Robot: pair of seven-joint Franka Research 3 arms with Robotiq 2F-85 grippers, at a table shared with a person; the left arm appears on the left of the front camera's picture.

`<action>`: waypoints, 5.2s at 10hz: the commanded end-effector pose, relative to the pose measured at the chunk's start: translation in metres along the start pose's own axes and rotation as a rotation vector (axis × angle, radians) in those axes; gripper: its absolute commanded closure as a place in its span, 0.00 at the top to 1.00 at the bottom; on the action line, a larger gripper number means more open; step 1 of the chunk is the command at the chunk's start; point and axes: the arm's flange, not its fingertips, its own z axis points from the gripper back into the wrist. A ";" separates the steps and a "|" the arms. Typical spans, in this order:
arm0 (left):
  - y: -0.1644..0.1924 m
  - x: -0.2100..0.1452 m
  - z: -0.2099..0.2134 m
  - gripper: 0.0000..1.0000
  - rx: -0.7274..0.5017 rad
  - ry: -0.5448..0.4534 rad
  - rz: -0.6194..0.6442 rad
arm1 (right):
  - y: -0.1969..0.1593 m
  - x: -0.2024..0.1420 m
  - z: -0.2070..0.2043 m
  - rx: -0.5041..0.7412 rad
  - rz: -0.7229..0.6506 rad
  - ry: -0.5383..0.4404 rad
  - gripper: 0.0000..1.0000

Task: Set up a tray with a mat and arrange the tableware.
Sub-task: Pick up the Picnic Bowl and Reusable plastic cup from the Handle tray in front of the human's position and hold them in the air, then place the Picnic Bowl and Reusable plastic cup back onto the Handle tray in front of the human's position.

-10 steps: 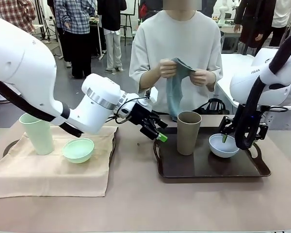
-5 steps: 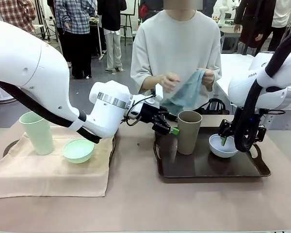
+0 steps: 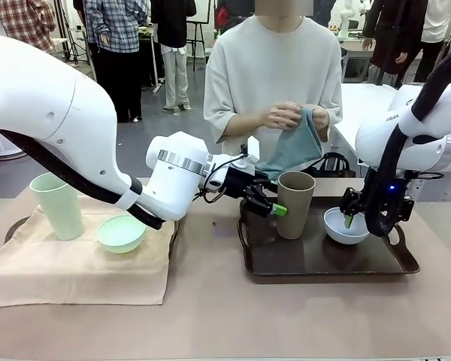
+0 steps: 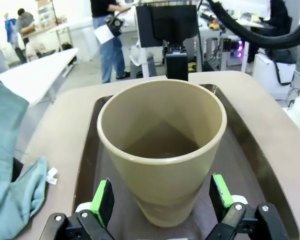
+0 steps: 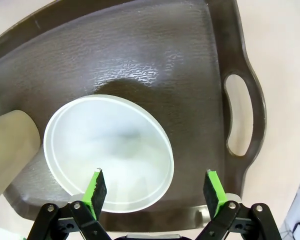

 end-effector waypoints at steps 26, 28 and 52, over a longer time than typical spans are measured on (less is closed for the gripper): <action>0.025 -0.020 -0.037 0.26 -0.022 0.084 0.045 | 0.005 0.009 -0.003 0.071 0.067 0.077 0.00; 0.007 0.013 -0.005 0.26 -0.038 0.067 0.145 | 0.006 -0.010 0.050 0.096 0.069 0.072 0.00; -0.079 0.155 0.046 0.26 0.007 0.094 0.042 | -0.004 -0.097 0.238 0.141 0.104 -0.073 0.00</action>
